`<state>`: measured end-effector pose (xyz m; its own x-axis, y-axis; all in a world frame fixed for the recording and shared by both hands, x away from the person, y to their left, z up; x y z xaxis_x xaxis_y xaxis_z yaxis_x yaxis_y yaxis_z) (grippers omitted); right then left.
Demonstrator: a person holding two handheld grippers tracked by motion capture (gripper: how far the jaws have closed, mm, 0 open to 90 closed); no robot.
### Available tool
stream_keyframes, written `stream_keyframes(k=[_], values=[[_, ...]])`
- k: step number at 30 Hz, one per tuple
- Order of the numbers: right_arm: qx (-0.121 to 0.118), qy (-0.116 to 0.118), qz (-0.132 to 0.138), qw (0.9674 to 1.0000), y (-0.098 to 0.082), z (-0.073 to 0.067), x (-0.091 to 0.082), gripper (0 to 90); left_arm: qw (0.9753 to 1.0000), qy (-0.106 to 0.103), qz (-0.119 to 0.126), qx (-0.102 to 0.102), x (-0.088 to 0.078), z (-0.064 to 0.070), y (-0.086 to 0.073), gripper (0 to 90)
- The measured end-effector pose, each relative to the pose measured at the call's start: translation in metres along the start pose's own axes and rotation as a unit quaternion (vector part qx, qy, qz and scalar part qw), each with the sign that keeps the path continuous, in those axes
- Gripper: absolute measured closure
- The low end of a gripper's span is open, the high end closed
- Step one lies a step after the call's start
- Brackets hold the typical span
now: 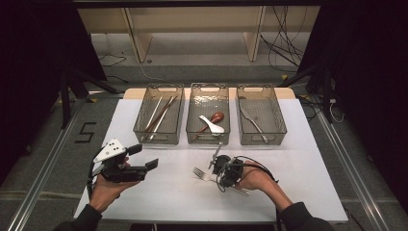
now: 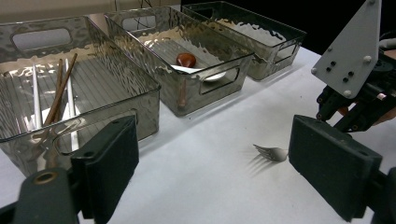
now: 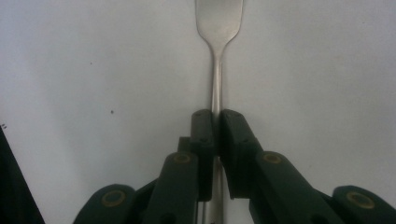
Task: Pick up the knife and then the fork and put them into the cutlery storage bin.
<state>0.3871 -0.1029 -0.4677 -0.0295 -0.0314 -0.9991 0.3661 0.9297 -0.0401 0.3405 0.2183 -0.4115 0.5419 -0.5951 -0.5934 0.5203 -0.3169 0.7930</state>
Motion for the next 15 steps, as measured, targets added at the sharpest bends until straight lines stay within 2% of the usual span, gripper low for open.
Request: stream_keyframes(k=[15], values=[[-0.01,-0.007,0.001,0.9999,-0.0017,0.0005,-0.0029,84.8,1.0,0.001,0.0,-0.001,0.0001,-0.0003,0.0,15.8]])
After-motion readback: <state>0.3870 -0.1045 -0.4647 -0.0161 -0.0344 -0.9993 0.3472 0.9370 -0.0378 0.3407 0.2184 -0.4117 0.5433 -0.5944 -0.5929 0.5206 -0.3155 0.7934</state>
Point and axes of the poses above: each handheld gripper's, and its own axes: x roughly forward along the jaws, y roughly out of its top, z roughly to its right, the point moved 1 cm from there along x, roughly forward along the jaws, and after that the axes turned 14 degrees about -z, right-handed, at the moved point
